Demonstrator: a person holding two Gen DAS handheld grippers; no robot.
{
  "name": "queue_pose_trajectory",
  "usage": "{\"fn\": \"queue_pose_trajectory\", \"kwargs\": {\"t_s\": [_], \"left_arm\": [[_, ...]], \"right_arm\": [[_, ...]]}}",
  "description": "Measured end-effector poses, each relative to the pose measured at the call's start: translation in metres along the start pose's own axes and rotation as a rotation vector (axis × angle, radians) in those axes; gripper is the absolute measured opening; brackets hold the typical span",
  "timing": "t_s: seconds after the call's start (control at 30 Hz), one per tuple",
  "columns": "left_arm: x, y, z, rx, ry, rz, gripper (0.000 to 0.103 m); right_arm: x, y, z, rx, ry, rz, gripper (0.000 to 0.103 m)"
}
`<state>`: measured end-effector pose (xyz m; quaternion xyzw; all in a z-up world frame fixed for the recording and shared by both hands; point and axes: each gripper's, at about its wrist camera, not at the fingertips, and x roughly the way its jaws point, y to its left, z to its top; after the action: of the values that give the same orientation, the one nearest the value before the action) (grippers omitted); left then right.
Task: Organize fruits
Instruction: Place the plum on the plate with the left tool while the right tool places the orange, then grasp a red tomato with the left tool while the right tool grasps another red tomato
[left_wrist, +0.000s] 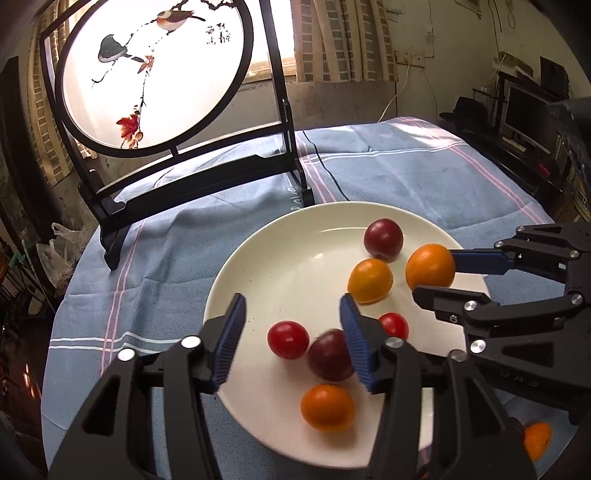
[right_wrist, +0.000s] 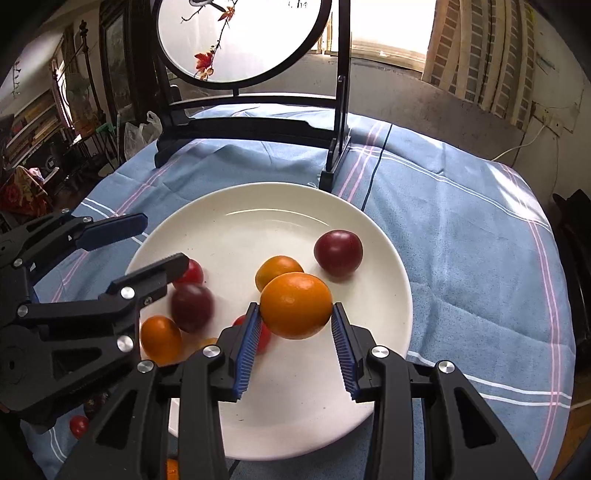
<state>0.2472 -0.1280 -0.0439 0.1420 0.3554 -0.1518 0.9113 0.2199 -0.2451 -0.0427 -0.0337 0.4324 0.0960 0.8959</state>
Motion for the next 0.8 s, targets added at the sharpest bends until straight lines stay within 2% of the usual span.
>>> {"fn": "queue_pose_trajectory", "kwargs": {"t_s": [0.07,0.23,0.4,0.53,0.63,0.7,0.8], "left_arm": [[-0.008,0.003,0.001,-0.001,-0.026,0.003,0.064],[-0.035,0.014,-0.001,-0.023,-0.061,0.007,0.064],[-0.071,0.023,-0.027,-0.004,-0.072,0.002,0.066],[-0.098,0.029,-0.062,0.049,-0.065,0.019,0.072],[-0.113,0.039,-0.083,0.048,-0.047,0.037,0.074],[-0.122,0.049,-0.095,0.036,-0.038,0.042,0.074],[-0.131,0.062,-0.110,0.025,-0.022,0.047,0.076]], "right_arm": [[-0.014,0.000,0.001,0.004,-0.037,-0.001,0.045],[-0.058,0.004,-0.004,-0.009,-0.102,0.016,0.045],[-0.100,0.034,-0.040,-0.116,-0.123,0.077,0.046],[-0.115,0.078,-0.087,-0.273,-0.084,0.146,0.046],[-0.112,0.119,-0.116,-0.435,-0.036,0.181,0.046],[-0.104,0.143,-0.128,-0.523,-0.009,0.190,0.046],[-0.088,0.167,-0.134,-0.583,0.034,0.202,0.045]]}}
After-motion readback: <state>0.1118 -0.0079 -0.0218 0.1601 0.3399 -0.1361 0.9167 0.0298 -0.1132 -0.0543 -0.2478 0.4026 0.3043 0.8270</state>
